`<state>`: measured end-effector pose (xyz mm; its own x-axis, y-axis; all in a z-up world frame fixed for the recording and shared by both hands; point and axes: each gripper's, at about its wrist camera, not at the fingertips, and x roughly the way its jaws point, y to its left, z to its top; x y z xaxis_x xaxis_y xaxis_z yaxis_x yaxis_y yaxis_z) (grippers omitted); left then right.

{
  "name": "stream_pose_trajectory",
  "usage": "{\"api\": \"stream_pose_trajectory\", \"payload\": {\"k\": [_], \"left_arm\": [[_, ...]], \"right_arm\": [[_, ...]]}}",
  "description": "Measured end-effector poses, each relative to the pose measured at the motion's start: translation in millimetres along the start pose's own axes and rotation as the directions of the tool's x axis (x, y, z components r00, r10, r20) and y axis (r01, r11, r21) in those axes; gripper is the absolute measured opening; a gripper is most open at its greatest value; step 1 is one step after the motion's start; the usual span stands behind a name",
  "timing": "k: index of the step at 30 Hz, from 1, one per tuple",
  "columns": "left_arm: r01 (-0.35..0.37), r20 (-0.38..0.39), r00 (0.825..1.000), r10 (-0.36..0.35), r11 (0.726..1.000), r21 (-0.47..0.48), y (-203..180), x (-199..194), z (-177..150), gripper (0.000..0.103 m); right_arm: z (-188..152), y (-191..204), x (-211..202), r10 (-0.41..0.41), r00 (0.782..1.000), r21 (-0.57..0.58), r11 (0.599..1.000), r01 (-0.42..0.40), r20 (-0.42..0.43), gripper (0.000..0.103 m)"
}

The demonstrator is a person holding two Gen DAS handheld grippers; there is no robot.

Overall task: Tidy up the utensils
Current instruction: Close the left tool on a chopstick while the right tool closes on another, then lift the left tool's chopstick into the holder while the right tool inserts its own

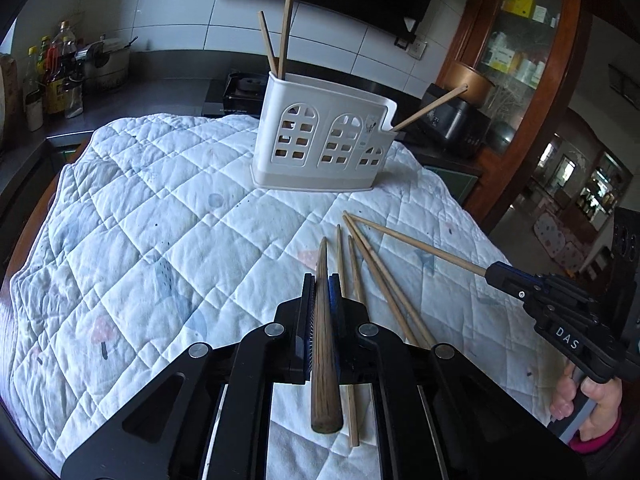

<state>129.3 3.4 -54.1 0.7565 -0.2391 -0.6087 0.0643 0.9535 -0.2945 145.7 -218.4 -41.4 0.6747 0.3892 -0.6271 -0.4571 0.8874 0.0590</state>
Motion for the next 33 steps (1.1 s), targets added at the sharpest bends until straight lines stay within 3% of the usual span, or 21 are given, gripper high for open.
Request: {"api": "stream_pose_trajectory", "payload": {"k": [8, 23, 33], "left_arm": [[0.023, -0.006, 1.000, -0.022, 0.999, 0.027, 3.8, -2.3, 24.0, 0.005], [0.033, 0.028, 0.999, -0.036, 0.993, 0.112, -0.8, -5.4, 106.1, 0.005], [0.020, 0.171, 0.984, -0.048, 0.987, 0.162, -24.0, -19.4, 193.6, 0.005]], "right_arm": [[43.6, 3.9, -11.3, 0.001, 0.999, -0.043, 0.999, 0.000, 0.033, 0.007], [187.5, -18.2, -34.6, -0.004, 0.998, -0.064, 0.998, 0.008, 0.058, 0.007], [251.1, -24.7, -14.5, -0.045, 0.992, -0.024, 0.999, 0.048, 0.115, 0.007]]}}
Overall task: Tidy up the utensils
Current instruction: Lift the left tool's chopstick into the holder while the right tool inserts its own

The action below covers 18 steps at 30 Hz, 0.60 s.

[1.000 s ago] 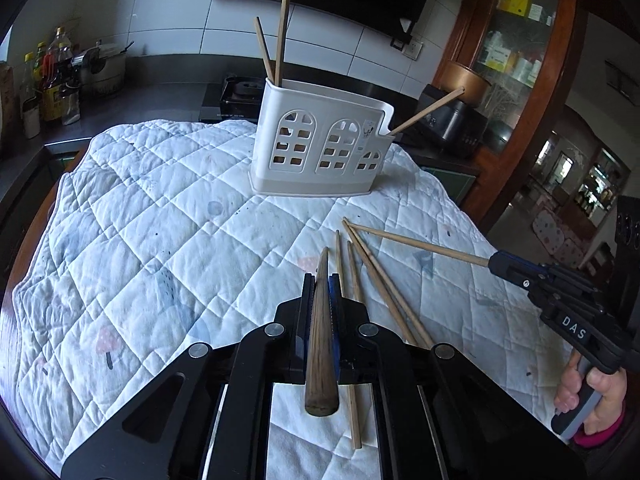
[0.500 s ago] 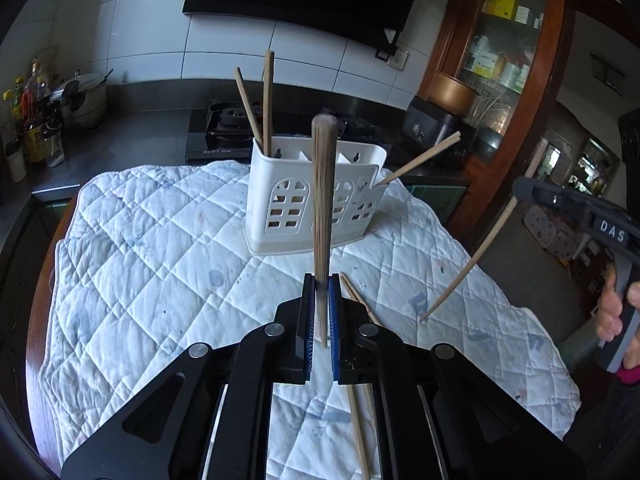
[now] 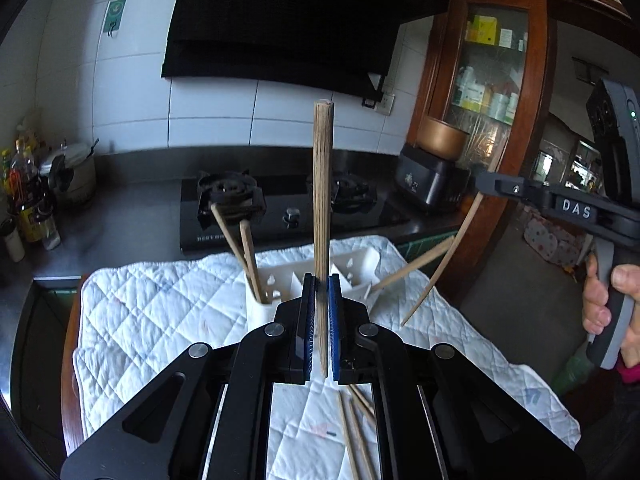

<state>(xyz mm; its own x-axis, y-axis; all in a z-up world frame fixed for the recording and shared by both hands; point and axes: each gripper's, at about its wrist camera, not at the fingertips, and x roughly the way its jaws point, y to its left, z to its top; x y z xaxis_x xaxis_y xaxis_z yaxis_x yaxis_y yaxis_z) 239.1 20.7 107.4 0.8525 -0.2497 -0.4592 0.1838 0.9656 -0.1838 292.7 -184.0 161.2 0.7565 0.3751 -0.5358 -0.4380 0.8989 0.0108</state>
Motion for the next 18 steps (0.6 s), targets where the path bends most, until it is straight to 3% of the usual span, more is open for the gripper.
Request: {"api": "stream_pose_trajectory", "payload": {"k": [8, 18], "left_arm": [[-0.099, 0.098, 0.990, 0.098, 0.995, 0.006, 5.0, 20.3, 51.1, 0.005], [-0.115, 0.021, 0.993, 0.116, 0.992, -0.053, 26.4, 67.3, 37.2, 0.005]], "right_arm": [[25.4, -4.5, 31.0, -0.031, 0.999, 0.021, 0.999, 0.030, 0.043, 0.007], [2.4, -12.0, 81.8, -0.034, 0.999, 0.046, 0.998, 0.035, -0.016, 0.007]]}}
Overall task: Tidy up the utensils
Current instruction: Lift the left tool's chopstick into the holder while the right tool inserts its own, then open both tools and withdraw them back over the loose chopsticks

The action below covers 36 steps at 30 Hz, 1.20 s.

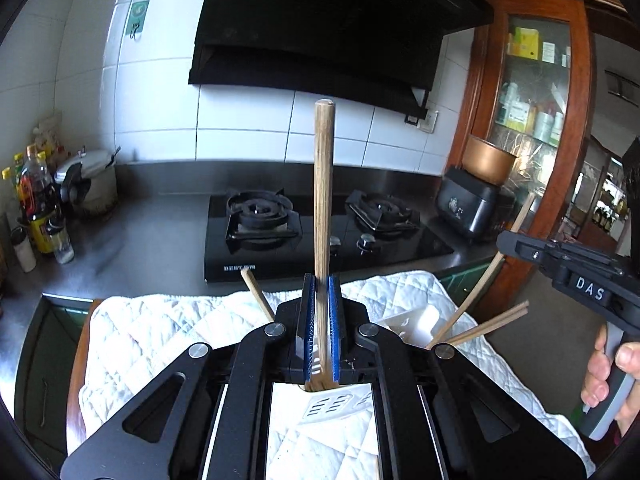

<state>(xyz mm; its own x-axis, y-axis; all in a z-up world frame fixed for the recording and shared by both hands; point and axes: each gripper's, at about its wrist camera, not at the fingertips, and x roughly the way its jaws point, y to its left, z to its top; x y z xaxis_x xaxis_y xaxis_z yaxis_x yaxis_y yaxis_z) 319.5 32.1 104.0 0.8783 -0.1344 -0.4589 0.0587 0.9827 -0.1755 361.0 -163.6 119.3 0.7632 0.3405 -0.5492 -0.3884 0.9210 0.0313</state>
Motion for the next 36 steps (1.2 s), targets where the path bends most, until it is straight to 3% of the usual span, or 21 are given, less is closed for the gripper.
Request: {"api": "stream_pose_trajectory", "payload": {"k": [9, 19, 21, 24, 28, 36], "left_arm": [[-0.018, 0.009, 1.000, 0.018, 0.998, 0.058, -6.8, 10.2, -3.0, 0.006], [-0.027, -0.002, 1.000, 0.027, 0.995, 0.094, -11.4, 16.4, -1.7, 0.006], [-0.033, 0.003, 0.999, 0.033, 0.995, 0.099, -13.6, 13.7, -1.1, 0.007], [-0.028, 0.021, 0.999, 0.026, 0.993, 0.117, -18.5, 7.3, 0.6, 0.009], [-0.020, 0.046, 0.999, 0.014, 0.991, 0.132, -26.4, -11.3, 2.9, 0.009], [0.036, 0.072, 0.996, -0.045, 0.993, 0.111, -30.9, -72.9, -19.9, 0.010]], "right_arm": [[-19.9, -1.2, 27.4, -0.002, 0.998, 0.004, 1.000, 0.002, -0.061, 0.007], [-31.9, -1.7, 25.8, 0.001, 0.998, -0.008, 1.000, -0.002, -0.066, 0.008], [-34.4, 0.0, 20.8, 0.001, 0.998, -0.012, 1.000, -0.002, -0.059, 0.009], [-36.3, 1.5, 11.1, 0.001, 0.999, -0.015, 1.000, -0.002, -0.037, 0.022], [-42.9, 4.4, -12.6, 0.006, 1.000, -0.029, 1.000, -0.006, 0.003, 0.030], [-93.4, 12.6, -67.5, 0.052, 0.999, -0.040, 0.998, -0.052, -0.005, 0.035]]}}
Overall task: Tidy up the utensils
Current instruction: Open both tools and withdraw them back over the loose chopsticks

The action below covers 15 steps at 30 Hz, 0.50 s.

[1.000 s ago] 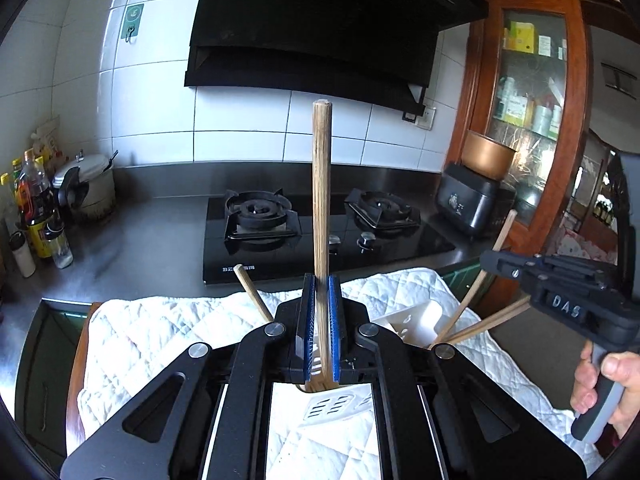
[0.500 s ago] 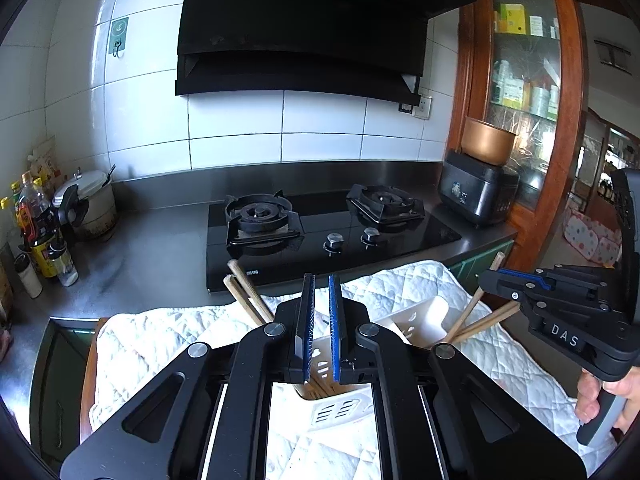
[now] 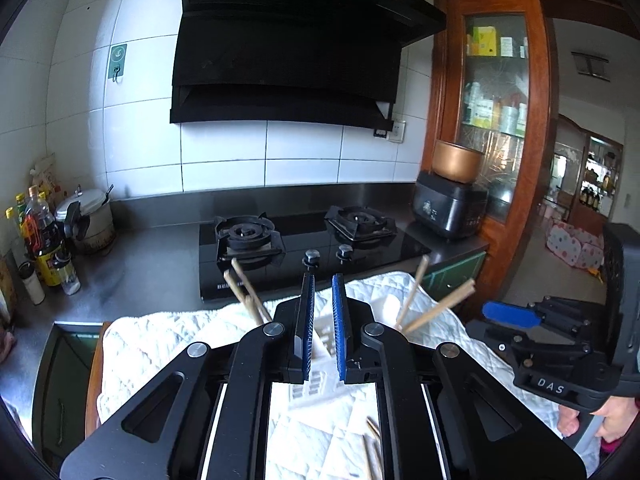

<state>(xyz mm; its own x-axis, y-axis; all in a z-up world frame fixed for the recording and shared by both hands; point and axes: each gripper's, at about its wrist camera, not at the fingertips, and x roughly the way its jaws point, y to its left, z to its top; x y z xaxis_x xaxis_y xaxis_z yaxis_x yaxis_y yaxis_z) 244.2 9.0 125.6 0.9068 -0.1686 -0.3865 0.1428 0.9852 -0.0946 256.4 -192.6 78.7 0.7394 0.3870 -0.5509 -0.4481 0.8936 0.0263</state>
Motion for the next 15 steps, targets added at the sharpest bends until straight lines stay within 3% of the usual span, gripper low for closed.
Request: {"api": "stream_pose_trajectory", "payload": {"k": [8, 11, 15], "left_arm": [[0.039, -0.070, 0.997, -0.041, 0.999, -0.031, -9.7, -44.8, -67.2, 0.010], [0.028, -0.108, 0.994, -0.031, 0.999, -0.034, -13.6, -51.6, -97.4, 0.021], [0.017, -0.151, 0.988, -0.027, 0.998, -0.068, -10.3, -57.8, -133.9, 0.022]], "right_arm": [[-91.6, 12.5, -15.6, 0.046, 0.993, 0.026, 0.999, -0.043, -0.113, 0.035], [-124.9, 18.8, -13.5, 0.051, 0.987, 0.033, 0.998, -0.046, -0.153, 0.034], [-158.4, 25.7, -7.3, 0.061, 0.979, 0.049, 0.997, -0.052, -0.196, 0.029]]}}
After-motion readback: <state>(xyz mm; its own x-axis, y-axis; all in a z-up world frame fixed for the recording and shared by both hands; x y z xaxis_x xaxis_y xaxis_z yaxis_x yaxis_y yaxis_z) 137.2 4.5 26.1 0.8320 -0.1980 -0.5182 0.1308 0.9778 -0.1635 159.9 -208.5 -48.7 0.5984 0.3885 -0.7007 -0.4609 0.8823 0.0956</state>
